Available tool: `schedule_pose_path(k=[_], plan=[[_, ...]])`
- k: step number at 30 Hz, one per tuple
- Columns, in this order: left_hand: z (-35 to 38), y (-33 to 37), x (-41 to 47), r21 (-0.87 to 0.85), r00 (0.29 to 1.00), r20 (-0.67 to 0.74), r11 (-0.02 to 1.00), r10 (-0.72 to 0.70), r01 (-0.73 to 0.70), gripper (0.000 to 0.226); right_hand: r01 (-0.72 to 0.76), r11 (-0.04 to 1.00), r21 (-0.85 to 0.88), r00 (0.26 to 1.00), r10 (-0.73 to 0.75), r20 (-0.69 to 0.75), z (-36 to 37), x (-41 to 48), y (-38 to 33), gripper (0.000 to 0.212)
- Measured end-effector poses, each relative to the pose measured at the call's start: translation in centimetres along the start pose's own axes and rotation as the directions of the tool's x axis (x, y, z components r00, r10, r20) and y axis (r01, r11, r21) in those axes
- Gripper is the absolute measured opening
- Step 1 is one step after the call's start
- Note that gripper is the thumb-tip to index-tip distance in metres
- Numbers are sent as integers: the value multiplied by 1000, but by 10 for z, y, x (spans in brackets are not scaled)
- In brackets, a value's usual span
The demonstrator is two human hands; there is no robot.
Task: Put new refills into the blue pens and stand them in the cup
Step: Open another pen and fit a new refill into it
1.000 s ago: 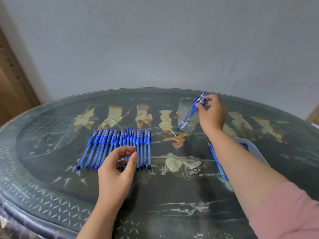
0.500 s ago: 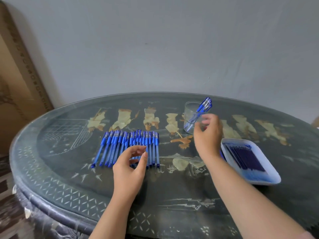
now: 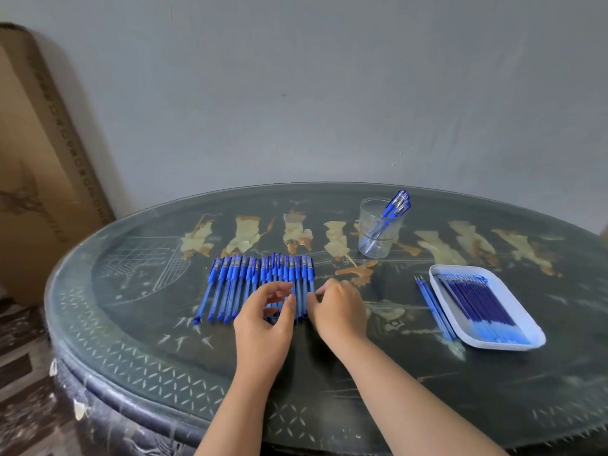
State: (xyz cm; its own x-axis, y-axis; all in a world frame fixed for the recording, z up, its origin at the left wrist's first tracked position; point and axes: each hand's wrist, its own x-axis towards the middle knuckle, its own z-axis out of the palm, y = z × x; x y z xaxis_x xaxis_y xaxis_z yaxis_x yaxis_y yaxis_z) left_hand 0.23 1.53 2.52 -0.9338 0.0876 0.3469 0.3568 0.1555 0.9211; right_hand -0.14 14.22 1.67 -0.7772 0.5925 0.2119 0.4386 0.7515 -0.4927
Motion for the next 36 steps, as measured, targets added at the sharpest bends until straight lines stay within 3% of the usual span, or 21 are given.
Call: schedule_pose_path(k=[5,13,17,19,24,29,36], plan=[[0,-2,0,1,1000,3,1000,8,-8,20,-96,995,-17,995,96,4,10,5,-6,24],[-1,-1,1,16,1000,6,1000,0,-1,19,-141,978,152,989,146,-18,-2,11,12,20],[0,-1,0,76,998,23,996,55,-57,20,21,989,145,996,-9,-84,-36,1,43,14],[1,-2,-1,154,988,62,977,142,-150,24,108,986,129,991,-95,-98,-52,-6,64,6],[12,-1,-7,263,908,314,894,277,-364,51,261,949,179,964,-266,3,-78,-24,105,10],[20,0,-7,215,844,438,875,309,-433,27,323,923,209,942,-335,24,-72,-33,114,11],[27,-2,-8,208,822,493,879,284,-428,24,443,882,163,895,-446,-18,-60,-41,108,27]])
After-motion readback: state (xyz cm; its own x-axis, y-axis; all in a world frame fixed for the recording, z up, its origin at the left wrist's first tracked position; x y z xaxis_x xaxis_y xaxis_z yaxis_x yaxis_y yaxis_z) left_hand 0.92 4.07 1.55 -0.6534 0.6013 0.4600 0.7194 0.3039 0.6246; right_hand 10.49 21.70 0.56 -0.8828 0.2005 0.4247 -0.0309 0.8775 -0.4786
